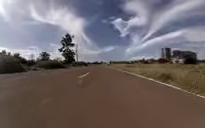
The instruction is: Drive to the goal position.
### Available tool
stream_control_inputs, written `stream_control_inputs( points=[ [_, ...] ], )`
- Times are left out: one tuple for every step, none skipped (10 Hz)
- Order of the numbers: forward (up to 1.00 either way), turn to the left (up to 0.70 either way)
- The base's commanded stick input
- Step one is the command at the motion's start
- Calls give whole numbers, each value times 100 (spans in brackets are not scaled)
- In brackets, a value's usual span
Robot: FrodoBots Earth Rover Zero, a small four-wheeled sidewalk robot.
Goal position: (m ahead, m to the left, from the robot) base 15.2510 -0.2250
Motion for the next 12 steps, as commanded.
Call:
stream_control_inputs(
  points=[
    [70, 0],
    [70, 0],
    [70, 0],
    [70, 0],
    [70, -10],
    [70, -19],
    [70, -32],
    [70, -32],
    [70, -32],
    [70, -32],
    [70, -32],
    [70, -32]
  ],
)
